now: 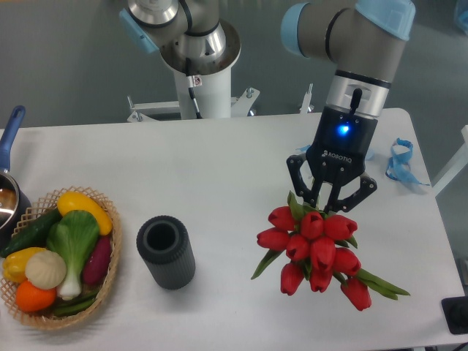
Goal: Insert the flowers into the vase
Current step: 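Carry the red tulip bunch in the gripper over the black vase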
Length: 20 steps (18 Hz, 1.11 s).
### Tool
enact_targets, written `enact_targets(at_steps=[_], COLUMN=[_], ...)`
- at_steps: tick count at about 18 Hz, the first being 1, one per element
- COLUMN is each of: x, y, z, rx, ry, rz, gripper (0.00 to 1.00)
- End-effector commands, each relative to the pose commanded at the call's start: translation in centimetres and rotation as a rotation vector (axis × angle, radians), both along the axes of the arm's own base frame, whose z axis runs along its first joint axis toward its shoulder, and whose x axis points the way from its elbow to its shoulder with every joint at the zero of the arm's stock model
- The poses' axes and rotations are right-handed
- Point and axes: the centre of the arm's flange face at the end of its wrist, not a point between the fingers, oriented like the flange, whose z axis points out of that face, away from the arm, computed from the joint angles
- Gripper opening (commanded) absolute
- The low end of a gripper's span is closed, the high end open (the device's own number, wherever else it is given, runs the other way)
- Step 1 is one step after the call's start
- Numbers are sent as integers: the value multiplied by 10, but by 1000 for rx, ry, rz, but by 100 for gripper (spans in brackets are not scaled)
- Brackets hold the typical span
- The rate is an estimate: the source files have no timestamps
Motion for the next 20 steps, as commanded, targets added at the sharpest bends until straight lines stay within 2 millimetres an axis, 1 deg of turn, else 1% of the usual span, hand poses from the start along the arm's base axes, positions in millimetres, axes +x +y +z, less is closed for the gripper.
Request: enact_targets(at_steps=[1, 2, 5, 9, 12, 13, 15, 16, 17, 20], x=[0, 3, 3, 3, 6, 9, 24, 29, 34, 47], y=[0, 0, 5, 6, 8, 10, 24, 27, 31, 38], z=[0, -4, 5, 6, 7, 9, 13, 15, 16, 28], rx=[0, -5, 5, 5, 6, 8, 33, 57, 87, 205], ry=[0, -5, 10, 11, 13, 14, 7, -5, -20, -40], rz=[0, -4, -9, -11, -15, -21, -63, -82, -110, -188], gripper=[14, 14, 14, 15, 15, 15, 15, 16, 18, 18])
